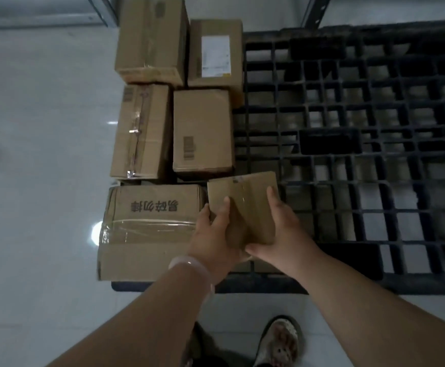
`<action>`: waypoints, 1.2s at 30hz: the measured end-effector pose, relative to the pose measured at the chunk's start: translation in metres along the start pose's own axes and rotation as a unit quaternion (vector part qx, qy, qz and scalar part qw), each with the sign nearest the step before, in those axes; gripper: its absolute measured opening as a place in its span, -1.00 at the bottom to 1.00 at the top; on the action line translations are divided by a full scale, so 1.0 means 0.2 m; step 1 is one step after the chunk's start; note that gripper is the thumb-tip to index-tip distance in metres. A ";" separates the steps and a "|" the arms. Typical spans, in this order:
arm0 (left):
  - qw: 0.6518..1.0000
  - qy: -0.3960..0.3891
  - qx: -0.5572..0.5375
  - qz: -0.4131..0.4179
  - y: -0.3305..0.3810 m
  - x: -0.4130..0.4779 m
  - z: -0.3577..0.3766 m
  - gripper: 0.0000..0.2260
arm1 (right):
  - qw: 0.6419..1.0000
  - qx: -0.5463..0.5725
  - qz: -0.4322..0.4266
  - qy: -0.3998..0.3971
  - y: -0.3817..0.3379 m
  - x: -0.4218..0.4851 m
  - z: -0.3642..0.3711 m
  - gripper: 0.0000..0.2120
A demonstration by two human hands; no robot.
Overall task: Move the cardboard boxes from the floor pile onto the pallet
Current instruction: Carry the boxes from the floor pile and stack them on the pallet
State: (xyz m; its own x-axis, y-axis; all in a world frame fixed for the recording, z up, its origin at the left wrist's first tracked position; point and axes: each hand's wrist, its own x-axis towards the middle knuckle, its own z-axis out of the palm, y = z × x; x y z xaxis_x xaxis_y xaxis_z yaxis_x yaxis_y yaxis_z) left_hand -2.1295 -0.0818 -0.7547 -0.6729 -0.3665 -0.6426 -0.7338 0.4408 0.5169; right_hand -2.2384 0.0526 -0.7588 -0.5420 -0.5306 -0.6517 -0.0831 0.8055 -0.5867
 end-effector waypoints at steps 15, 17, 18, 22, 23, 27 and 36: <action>0.990 -0.024 0.138 0.033 -0.12 -0.13 0.04 -0.25 | 0.997 -0.042 0.054 -0.045 -0.01 -0.04 0.18 0.13; 0.988 -0.026 0.147 0.027 -0.13 -0.11 0.01 -0.24 | 0.996 -0.048 0.057 -0.049 -0.04 -0.01 0.19 0.14; 0.988 -0.026 0.149 0.026 -0.12 -0.10 0.00 -0.24 | 0.996 -0.048 0.060 -0.045 -0.05 0.01 0.19 0.16; 0.988 -0.027 0.150 0.026 -0.10 -0.06 -0.03 -0.23 | 0.997 -0.038 0.058 -0.030 -0.07 0.08 0.20 0.23; 0.988 -0.025 0.148 0.024 -0.09 -0.05 -0.04 -0.24 | 0.997 -0.038 0.058 -0.032 -0.07 0.08 0.20 0.24; 0.985 -0.017 0.169 0.026 -0.11 -0.04 -0.02 -0.23 | 0.995 -0.068 0.052 -0.053 -0.05 0.11 0.18 0.26; 0.974 -0.021 0.223 0.026 -0.07 -0.11 -0.04 -0.24 | 0.995 -0.095 -0.023 -0.010 -0.02 -0.10 0.13 0.18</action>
State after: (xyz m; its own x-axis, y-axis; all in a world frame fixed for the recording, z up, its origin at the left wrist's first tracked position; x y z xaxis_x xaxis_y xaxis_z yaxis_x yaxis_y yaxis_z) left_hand -2.1057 -0.0860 -0.7433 -0.6970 -0.3053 -0.6489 -0.5787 0.7738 0.2575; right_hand -2.2067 0.0532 -0.7563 -0.5168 -0.5711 -0.6378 -0.2649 0.8151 -0.5152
